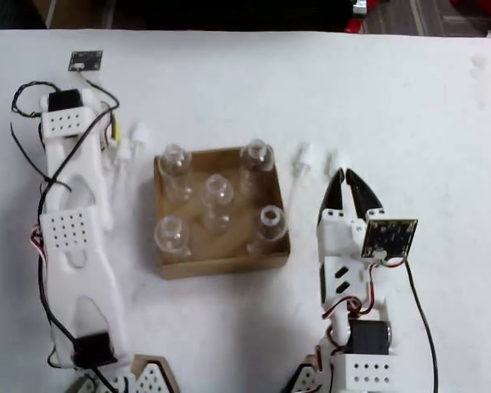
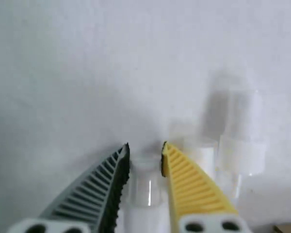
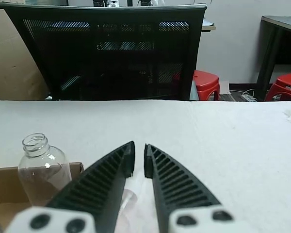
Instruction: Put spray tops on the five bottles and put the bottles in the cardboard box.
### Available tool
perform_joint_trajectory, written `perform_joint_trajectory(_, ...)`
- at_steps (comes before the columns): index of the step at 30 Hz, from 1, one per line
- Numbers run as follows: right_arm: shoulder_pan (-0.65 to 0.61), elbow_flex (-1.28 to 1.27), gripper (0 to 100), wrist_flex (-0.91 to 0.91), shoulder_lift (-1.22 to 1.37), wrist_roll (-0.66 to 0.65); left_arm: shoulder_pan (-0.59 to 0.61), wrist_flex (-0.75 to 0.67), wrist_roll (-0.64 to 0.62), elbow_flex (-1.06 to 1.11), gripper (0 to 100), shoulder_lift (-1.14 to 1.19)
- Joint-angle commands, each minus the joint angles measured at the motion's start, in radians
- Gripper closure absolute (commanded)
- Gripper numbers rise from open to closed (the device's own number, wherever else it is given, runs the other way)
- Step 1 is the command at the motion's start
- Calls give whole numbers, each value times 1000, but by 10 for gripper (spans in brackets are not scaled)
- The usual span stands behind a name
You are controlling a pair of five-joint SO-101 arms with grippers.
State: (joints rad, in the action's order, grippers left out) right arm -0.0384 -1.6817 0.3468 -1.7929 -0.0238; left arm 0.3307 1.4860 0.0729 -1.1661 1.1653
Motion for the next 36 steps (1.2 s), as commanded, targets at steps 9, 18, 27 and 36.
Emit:
perform_joint_trajectory(9, -1, -9, 980, 2, -8, 3, 39, 54, -14, -38, 862, -77)
perform_joint_trajectory(18, -1, -9, 980, 2, -8, 3, 50, 133, 80, -38, 861, -77)
perform_joint_trajectory(27, -1, -9, 980, 7, -7, 3, 50, 129, 78, -31, 909, -65)
perform_joint_trajectory(36, -2, -9, 980, 36, -7, 3, 48, 143, 78, -40, 954, -81)
